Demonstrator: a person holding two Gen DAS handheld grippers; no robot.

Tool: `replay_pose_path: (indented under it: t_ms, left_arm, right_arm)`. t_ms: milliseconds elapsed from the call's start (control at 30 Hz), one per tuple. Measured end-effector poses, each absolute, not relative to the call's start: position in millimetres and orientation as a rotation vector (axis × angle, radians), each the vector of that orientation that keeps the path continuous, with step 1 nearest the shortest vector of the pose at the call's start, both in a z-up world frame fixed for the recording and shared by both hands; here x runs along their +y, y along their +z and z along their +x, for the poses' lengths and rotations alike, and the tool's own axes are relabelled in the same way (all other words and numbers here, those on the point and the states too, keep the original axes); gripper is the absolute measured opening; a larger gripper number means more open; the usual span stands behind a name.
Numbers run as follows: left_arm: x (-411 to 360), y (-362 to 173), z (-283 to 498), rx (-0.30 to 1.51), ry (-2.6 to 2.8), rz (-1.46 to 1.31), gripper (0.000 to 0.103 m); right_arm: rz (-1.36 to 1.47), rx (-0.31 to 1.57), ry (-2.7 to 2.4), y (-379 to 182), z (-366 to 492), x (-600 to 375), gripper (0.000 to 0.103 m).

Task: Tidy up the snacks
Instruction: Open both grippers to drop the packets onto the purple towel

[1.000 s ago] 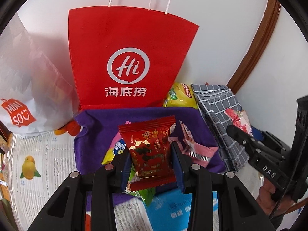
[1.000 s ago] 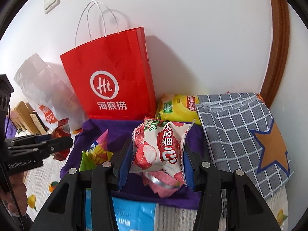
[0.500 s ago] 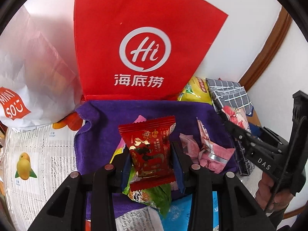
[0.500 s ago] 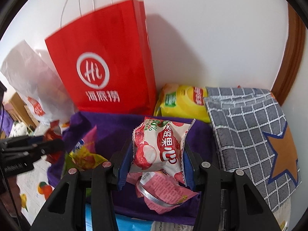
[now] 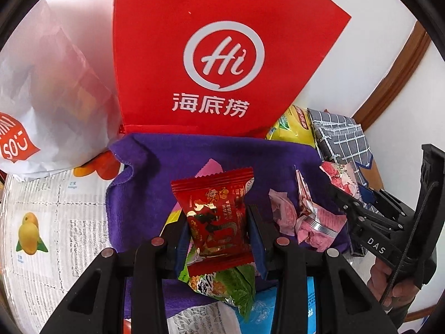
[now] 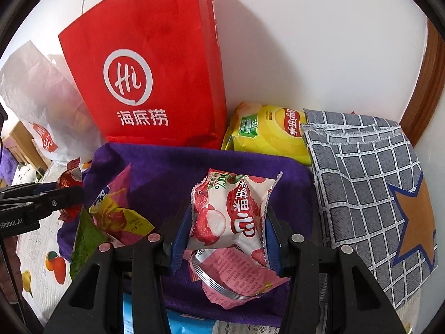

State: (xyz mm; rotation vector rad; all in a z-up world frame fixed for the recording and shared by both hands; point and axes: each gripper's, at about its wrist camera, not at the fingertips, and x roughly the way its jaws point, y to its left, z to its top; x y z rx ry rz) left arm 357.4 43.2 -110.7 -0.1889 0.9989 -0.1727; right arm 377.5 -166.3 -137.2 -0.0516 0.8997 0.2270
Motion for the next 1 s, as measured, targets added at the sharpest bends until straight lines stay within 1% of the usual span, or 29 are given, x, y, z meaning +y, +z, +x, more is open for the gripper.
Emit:
replay_pose_path:
  t_ms: [233,433,500,567,633,867,933,967,1000]
  left_arm:
    - [36.5,-117.4,361.5,1.022,-0.185,-0.177,0.036]
    - [33.3,-122.3,363.4,1.041,-0.188,-0.169,0.036]
    - [32.5,-123.5,364.2,1.046,-0.19,-0.166,0.036]
    - [31.6,-124.7,364.1,1.052,-0.188,-0.162,0.036]
    - [30.6,-125.4,364.5,1.055,-0.182,-0.162,0.036]
    - [28.7,-125.2,364.2,1.053,-0.181,-0.154,0.036]
    - [28.7,-124.8,364.1,1.052,-0.182,-0.158,0.036]
    - [29.0,-124.5,363.8,1.053,-0.183,-0.16,0.036]
    - [29.2,-123.8,363.4,1.052,-0.186,-0.164,0.037]
  right_arm:
    - [-0.072,0.937,0.229,-147.3,381.2,-164.1,0.049]
    - [-0.095,0.965,0.236,-153.0,381.4,-161.2,0.052]
    - [-0.105,0.975,0.241,-154.6,381.8,-158.5,0.055]
    - [-0.116,0.984,0.247,-155.9,381.8,-156.6,0.055]
    - [-0.129,0.984,0.237,-156.1,381.9,-155.9,0.057]
    - [-0.135,0.965,0.245,-147.7,377.3,-156.3,0.059]
    - [-0.126,0.95,0.251,-142.5,375.5,-157.5,0.062]
    - [-0.117,0.945,0.256,-140.5,374.6,-157.9,0.067]
    - [-0.107,0.941,0.262,-138.3,373.8,-159.1,0.069]
